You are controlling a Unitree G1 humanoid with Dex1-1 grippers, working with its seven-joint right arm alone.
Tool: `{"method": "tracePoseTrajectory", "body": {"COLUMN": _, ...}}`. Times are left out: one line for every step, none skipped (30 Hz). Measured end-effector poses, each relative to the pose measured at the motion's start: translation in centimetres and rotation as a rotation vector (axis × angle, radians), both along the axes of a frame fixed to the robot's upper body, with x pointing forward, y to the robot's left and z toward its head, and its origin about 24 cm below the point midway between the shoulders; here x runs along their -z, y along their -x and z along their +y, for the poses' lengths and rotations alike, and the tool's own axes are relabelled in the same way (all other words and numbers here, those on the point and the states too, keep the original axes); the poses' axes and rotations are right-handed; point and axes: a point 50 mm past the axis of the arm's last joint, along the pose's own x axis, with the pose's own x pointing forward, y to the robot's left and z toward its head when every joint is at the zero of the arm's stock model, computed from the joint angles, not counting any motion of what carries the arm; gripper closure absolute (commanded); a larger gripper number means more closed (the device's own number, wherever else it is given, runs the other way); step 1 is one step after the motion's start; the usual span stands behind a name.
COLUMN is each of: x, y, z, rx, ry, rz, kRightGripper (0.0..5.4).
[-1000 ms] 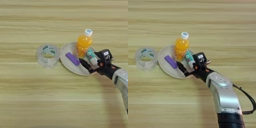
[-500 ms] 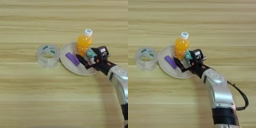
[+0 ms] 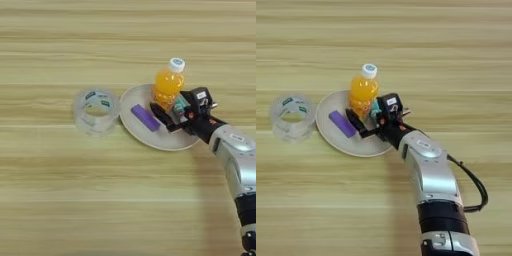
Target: Move the objects on the table
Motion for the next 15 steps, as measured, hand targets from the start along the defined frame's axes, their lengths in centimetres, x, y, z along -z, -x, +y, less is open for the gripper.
{"method": "tracePoseTrajectory", "body": {"x": -0.15, "y": -0.12, "z": 0.04, "rx": -0.001, "ry": 0.0, "rz": -0.005, "kRightGripper": 0.03}}
{"method": "tracePoseTrajectory", "body": {"x": -0.29, "y": -0.23, "z": 0.09, "rx": -0.003, "ry": 0.0, "rz": -0.01, "kRightGripper": 0.03}}
{"method": "tracePoseTrajectory", "body": {"x": -0.38, "y": -0.3, "z": 0.12, "rx": -0.004, "ry": 0.0, "rz": -0.013, "kRightGripper": 0.03}}
{"method": "tracePoseTrajectory", "body": {"x": -0.37, "y": -0.3, "z": 0.14, "rx": -0.005, "ry": 0.0, "rz": -0.013, "kRightGripper": 0.03}}
{"method": "tracePoseTrajectory", "body": {"x": -0.37, "y": -0.3, "z": 0.15, "rx": -0.005, "ry": 0.0, "rz": -0.013, "kRightGripper": 0.03}}
{"method": "tracePoseTrajectory", "body": {"x": -0.37, "y": -0.3, "z": 0.15, "rx": -0.006, "ry": 0.0, "rz": -0.013, "kRightGripper": 0.03}}
{"method": "tracePoseTrajectory", "body": {"x": -0.37, "y": -0.3, "z": 0.16, "rx": -0.006, "ry": 0.0, "rz": -0.013, "kRightGripper": 0.03}}
{"method": "tracePoseTrajectory", "body": {"x": -0.37, "y": -0.3, "z": 0.16, "rx": -0.006, "ry": 0.0, "rz": -0.013, "kRightGripper": 0.03}}
{"method": "tracePoseTrajectory", "body": {"x": -0.37, "y": -0.31, "z": 0.16, "rx": -0.006, "ry": 0.0, "rz": -0.013, "kRightGripper": 0.03}}
{"method": "tracePoseTrajectory", "body": {"x": -0.4, "y": -0.33, "z": 0.17, "rx": -0.005, "ry": 0.0, "rz": -0.014, "kRightGripper": 0.03}}
{"method": "tracePoseTrajectory", "body": {"x": -0.44, "y": -0.36, "z": 0.18, "rx": -0.006, "ry": 0.0, "rz": -0.016, "kRightGripper": 0.03}}
{"method": "tracePoseTrajectory", "body": {"x": -0.52, "y": -0.42, "z": 0.2, "rx": -0.006, "ry": -0.001, "rz": -0.019, "kRightGripper": 0.03}}
{"method": "tracePoseTrajectory", "body": {"x": -0.63, "y": -0.5, "z": 0.23, "rx": -0.007, "ry": -0.001, "rz": -0.023, "kRightGripper": 0.03}}
{"method": "tracePoseTrajectory", "body": {"x": -0.87, "y": -0.68, "z": 0.31, "rx": -0.009, "ry": -0.001, "rz": -0.031, "kRightGripper": 0.03}}
{"method": "tracePoseTrajectory", "body": {"x": -0.99, "y": -0.76, "z": 0.35, "rx": -0.01, "ry": -0.002, "rz": -0.036, "kRightGripper": 0.03}}
